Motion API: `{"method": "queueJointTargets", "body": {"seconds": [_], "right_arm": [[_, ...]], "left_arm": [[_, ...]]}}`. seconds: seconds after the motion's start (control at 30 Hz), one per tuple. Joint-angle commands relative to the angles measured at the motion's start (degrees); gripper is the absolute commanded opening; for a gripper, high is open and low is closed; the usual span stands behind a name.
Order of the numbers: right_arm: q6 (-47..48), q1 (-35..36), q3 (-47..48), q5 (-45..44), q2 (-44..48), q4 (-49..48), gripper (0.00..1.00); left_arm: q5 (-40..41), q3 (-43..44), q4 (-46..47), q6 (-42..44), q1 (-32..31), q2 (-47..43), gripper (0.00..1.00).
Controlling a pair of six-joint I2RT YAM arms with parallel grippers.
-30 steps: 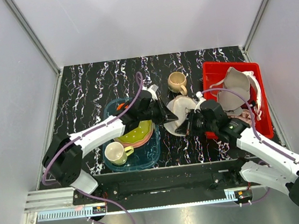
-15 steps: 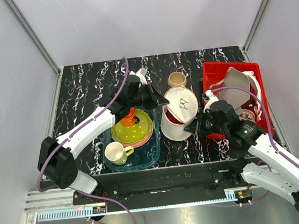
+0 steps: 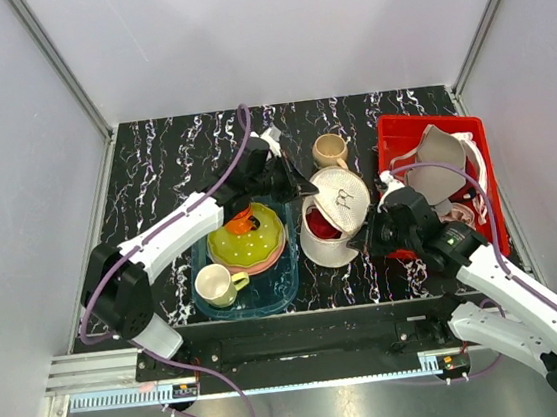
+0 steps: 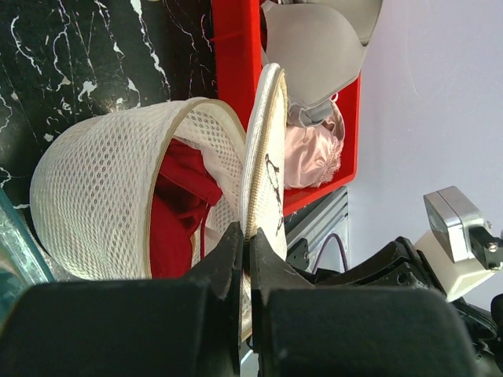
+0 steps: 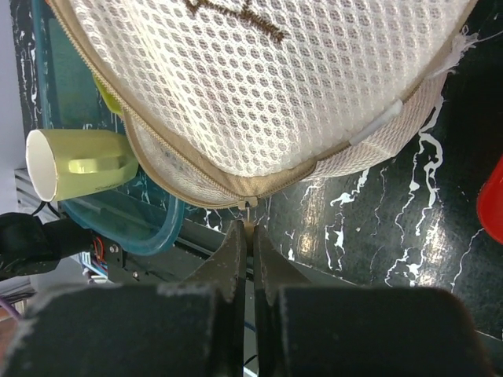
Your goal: Unzip the laundry bag and remove the bra
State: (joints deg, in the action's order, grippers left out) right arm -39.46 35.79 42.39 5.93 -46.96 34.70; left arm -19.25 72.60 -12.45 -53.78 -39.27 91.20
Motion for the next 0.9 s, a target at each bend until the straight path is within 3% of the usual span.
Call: {"method": "queueJointTargets", "body": {"seconds": [0.0, 0.13, 0.27, 0.43, 0.47, 0.53, 0.57, 0.63, 0.7, 0.87], "right_arm": [[0.97, 0.25, -0.38, -1.36, -0.07, 0.9, 0.0], [1.23, 0.24, -1.34, -3.38, 1.52, 2.3, 0.0], [2.98, 0.25, -0.38, -8.21, 1.87, 6.59, 0.0], [2.99, 0.25, 0.32, -10.24, 0.73, 6.88, 0.0], [2.21, 0.33, 0.76, -10.76, -0.23, 6.61, 0.04], [2.28, 0.33, 2.78, -10.86, -1.29, 6.09, 0.32], [2.37, 0.25, 3.57, -10.68, -1.81, 6.08, 0.56], [3.86, 0.33, 5.85, -10.16, -1.65, 6.43, 0.73], [5.0, 0.33, 8.91, -11.11, -0.24, 7.92, 0.85], [4.93, 0.25, 16.05, -19.44, 5.28, 13.9, 0.88]], "left_arm": [[4.47, 2.8, 1.57, 3.15, 0.15, -4.54, 0.0], [7.2, 6.68, -3.02, 5.53, 1.2, -5.33, 0.0], [8.52, 4.31, -1.09, 4.12, 2.7, -7.96, 0.0], [4.05, 4.66, 1.19, 3.86, 1.92, -7.1, 0.0], [3.26, 5.88, 1.11, 4.81, 0.35, -6.56, 0.0], [2.02, 7.2, 1.02, 5.61, -1.42, -5.16, 0.0], [1.76, 7.9, 0.85, 6.66, -2.91, -3.94, 0.0], [1.14, 9.75, 0.76, 7.89, -3.8, -3.05, 0.0], [0.35, 11.68, -0.12, 8.86, -4.24, -1.99, 0.0], [-1.93, 15.99, -2.48, 13.86, -6.17, 0.03, 0.0]]}}
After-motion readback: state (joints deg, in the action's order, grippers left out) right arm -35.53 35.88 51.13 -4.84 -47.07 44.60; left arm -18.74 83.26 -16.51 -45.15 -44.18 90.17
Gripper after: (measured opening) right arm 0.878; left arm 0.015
